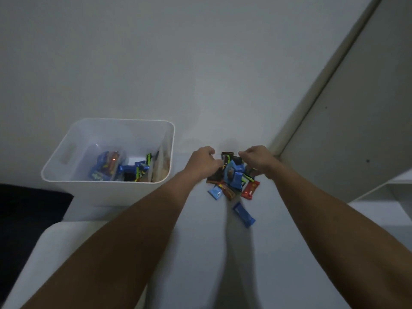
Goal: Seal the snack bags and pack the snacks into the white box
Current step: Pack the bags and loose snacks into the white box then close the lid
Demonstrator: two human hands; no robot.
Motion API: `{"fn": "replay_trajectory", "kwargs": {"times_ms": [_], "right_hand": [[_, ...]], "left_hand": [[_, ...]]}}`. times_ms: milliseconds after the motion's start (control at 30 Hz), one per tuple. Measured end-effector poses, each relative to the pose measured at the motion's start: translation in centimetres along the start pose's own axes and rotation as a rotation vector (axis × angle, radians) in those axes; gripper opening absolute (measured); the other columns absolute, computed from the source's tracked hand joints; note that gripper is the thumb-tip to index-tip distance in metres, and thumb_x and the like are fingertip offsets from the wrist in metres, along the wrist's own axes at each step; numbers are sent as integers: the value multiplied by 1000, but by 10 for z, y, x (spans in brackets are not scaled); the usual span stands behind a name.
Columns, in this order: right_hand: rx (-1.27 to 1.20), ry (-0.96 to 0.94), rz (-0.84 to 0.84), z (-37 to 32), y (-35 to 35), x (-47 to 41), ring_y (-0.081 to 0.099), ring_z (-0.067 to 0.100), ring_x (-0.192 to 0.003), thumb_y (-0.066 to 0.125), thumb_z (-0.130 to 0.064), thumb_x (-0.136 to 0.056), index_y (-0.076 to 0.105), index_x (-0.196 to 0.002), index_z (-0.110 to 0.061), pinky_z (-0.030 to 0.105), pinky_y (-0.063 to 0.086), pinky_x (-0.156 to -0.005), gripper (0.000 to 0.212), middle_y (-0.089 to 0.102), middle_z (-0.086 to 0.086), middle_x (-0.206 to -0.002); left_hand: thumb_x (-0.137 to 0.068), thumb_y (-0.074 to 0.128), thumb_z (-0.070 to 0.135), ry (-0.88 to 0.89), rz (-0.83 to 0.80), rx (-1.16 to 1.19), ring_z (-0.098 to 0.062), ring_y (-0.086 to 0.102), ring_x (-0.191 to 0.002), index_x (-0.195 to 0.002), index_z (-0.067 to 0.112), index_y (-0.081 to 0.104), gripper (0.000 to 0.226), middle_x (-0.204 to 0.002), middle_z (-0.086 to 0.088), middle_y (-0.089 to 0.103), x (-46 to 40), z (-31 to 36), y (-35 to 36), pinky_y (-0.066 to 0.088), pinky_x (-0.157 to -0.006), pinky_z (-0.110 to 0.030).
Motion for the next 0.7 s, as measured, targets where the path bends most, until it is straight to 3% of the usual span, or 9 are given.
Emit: {"fn": "replay_trajectory", "kwargs": {"times_ms": [67, 133, 200, 300, 367, 433, 533, 600, 700], "right_hand": [[127, -9, -10, 25, 0, -5, 58, 26, -76, 66, -31, -86, 64, -100, 5, 50, 56, -78, 39, 58, 12, -79], [213, -26, -48, 49, 3, -11, 57, 25, -76, 73, -31, -81, 63, -103, -1, 43, 52, -71, 39, 60, 9, -81], [309, -54, -110, 68, 8, -16, 61, 28, -92, 80, -31, -74, 61, -117, -5, 36, 49, -79, 54, 65, 12, -104], [433, -90, -188, 95, 16, -27, 52, 29, -120, 88, -32, -62, 39, -142, -17, 30, 45, -92, 94, 49, 12, -135], [554, -110, -217, 113, 25, -38, 32, 37, -137, 90, -39, -55, 13, -151, -25, 42, 39, -107, 124, 19, 16, -155], [678, -119, -259, 124, 34, -43, 0, 40, -146, 90, -43, -52, -12, -151, -33, 60, 24, -113, 143, -17, 13, -159], [813, -177, -338, 134, 46, -51, -20, 41, -144, 90, -49, -48, -25, -147, -35, 72, 13, -108, 152, -33, 10, -155], [883, -235, -365, 137, 51, -57, -24, 44, -142, 90, -54, -46, -27, -146, -35, 73, 9, -108, 155, -35, 12, -154], [909, -280, -385, 142, 56, -72, -26, 46, -140, 86, -61, -47, -22, -146, -40, 72, 6, -109, 148, -34, 11, -154]], "left_hand": [[-73, 73, 21, 0, -71, -69, -23, 60, -102, -112, 14, 62, 41, -106, -4, 62, 1, -13, 21, 45, -82, -27], [-61, 77, 30, 5, -133, -137, -22, 63, -97, -110, 16, 62, 53, -103, 0, 65, -2, -29, 41, 48, -78, -27], [-43, 75, 49, -21, -150, -172, -24, 66, -98, -113, 24, 59, 76, -107, 0, 67, -9, -52, 61, 55, -82, -37], [-36, 77, 64, 17, -166, -246, -24, 58, -110, -124, 30, 48, 99, -122, -1, 60, -20, -76, 84, 50, -92, -46], [-42, 81, 63, 67, -182, -345, -31, 40, -128, -141, 26, 30, 117, -143, -7, 40, -24, -80, 93, 37, -106, -51], [-46, 79, 67, 96, -203, -454, -35, 16, -142, -151, 23, 7, 135, -158, -13, 11, -29, -84, 98, 23, -113, -52], [-26, 46, 99, 146, -181, -566, -40, 3, -145, -151, 26, -6, 154, -159, -16, -11, -42, -90, 112, 19, -111, -58], [-12, 19, 105, 181, -148, -584, -43, 7, -144, -152, 29, -2, 161, -159, -17, -5, -54, -96, 121, 22, -108, -63], [-41, 15, 104, 293, -63, -621, -55, 37, -128, -148, 21, 33, 137, -150, -33, 24, -66, -106, 133, 42, -89, -64]]}}
Point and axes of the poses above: each hand's wrist, its own x-axis away from the middle knuckle, its own y-axis out of the palm, z = x × y, the point moved 2 cm from there along -x, towards the middle knuckle
